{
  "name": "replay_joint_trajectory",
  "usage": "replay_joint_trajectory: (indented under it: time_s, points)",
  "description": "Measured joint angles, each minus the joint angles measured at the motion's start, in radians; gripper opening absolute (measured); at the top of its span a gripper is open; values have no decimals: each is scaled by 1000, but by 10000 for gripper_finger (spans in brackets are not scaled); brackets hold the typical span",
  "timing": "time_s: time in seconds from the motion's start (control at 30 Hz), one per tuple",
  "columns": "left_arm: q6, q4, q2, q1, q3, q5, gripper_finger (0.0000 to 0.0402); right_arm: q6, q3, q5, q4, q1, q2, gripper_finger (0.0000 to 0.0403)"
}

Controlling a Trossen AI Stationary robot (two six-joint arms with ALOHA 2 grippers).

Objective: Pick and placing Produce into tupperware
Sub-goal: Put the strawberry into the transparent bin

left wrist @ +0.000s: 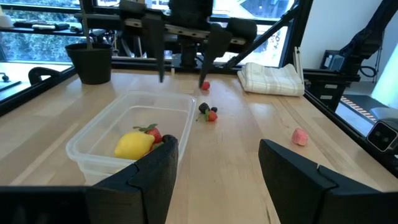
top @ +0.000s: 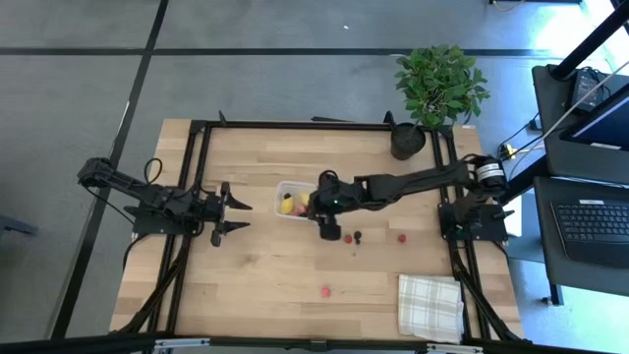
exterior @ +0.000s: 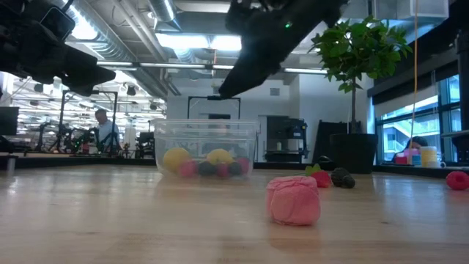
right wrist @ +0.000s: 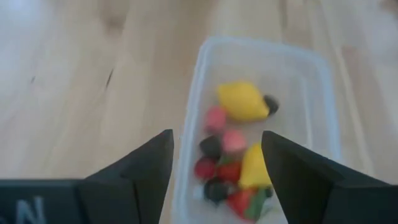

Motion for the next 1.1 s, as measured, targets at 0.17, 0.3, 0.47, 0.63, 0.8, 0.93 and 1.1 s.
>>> replay_joint_trajectory:
  time_s: [0.17, 0.3, 0.47, 0.63, 0.8, 0.93, 1.1]
  points:
    - [0, 0, 0, 0, 0, 0, 218, 72, 0, 1, -147, 47, -32, 246]
    - [0, 0, 0, 0, 0, 0, 218, 152, 0, 1, -256, 87, -44, 246]
    - [0, 0, 0, 0, 0, 0, 218, 267, 0, 5, -381, 138, -44, 246]
    - [0, 0, 0, 0, 0, 0, 218, 400, -4, 65, -504, 184, -44, 246]
    - [0, 0, 0, 0, 0, 0, 218, 448, -63, 73, -466, 199, -44, 246]
    - [0, 0, 0, 0, 0, 0, 218, 446, -148, 73, -390, 199, -44, 246]
    - [0, 0, 0, 0, 0, 0, 218, 438, -245, 72, -259, 196, -44, 246]
